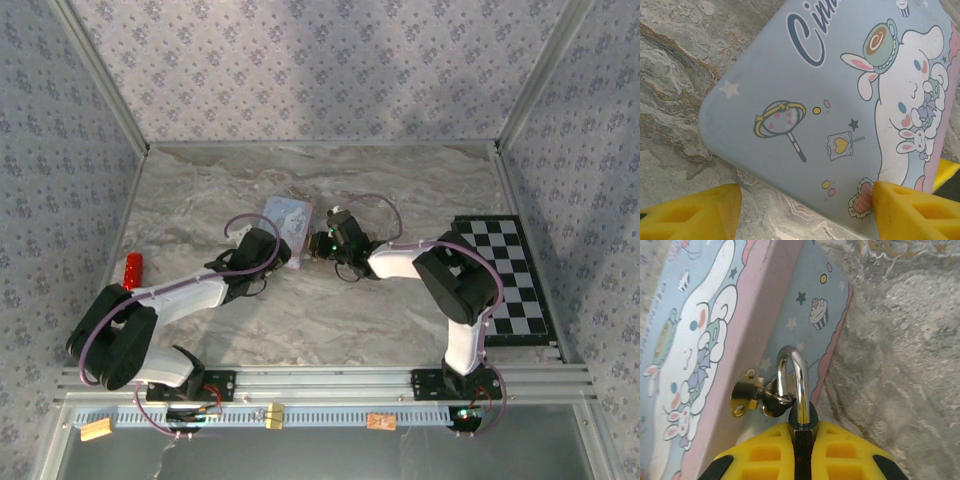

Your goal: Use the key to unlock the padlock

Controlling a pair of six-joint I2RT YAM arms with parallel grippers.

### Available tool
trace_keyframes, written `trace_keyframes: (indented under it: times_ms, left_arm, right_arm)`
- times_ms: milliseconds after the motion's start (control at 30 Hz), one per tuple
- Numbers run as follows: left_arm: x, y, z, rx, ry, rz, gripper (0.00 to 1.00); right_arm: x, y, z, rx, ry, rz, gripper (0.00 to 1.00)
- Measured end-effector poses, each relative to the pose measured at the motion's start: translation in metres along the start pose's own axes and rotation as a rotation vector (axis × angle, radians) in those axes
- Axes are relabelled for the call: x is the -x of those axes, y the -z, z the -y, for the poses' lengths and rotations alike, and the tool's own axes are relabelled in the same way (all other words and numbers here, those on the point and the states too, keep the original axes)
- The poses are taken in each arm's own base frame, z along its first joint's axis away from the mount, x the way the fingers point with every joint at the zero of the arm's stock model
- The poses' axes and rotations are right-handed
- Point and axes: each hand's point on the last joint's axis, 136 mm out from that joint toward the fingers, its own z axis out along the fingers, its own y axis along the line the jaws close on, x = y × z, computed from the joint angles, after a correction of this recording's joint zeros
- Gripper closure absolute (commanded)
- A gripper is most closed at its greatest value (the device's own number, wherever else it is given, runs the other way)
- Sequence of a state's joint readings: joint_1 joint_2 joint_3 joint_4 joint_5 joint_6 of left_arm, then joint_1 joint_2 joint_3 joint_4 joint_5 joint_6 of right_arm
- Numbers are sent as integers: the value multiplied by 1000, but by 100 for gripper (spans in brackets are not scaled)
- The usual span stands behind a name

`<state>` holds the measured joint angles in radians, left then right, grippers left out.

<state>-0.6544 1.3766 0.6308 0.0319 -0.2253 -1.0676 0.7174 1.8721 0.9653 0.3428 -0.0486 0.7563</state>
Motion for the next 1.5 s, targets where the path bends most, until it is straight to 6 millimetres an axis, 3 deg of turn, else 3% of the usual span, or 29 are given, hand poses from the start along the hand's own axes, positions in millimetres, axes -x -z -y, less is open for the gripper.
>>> trace_keyframes:
  times_ms: [667,933,1233,1367,1500]
  left_arm:
    - [-1,0,0,-1,-2,-2,31]
    - [-2,0,1,-3,-5,-4,31]
    - [-2,1,1,-2,-6,-1,31]
    - [-2,0,1,-1,-7,-1,30]
    - [2,0,0,2,-20,-3,30]
  right_arm:
    - [0,0,15,-198,267,25,100]
    - [4,-16,21,-128,77,80,100]
    - [20,-16,15,-19,-81,118,100]
    - [19,-10,13,-12,-74,116,100]
    - [23,11,21,-23,-48,115,100]
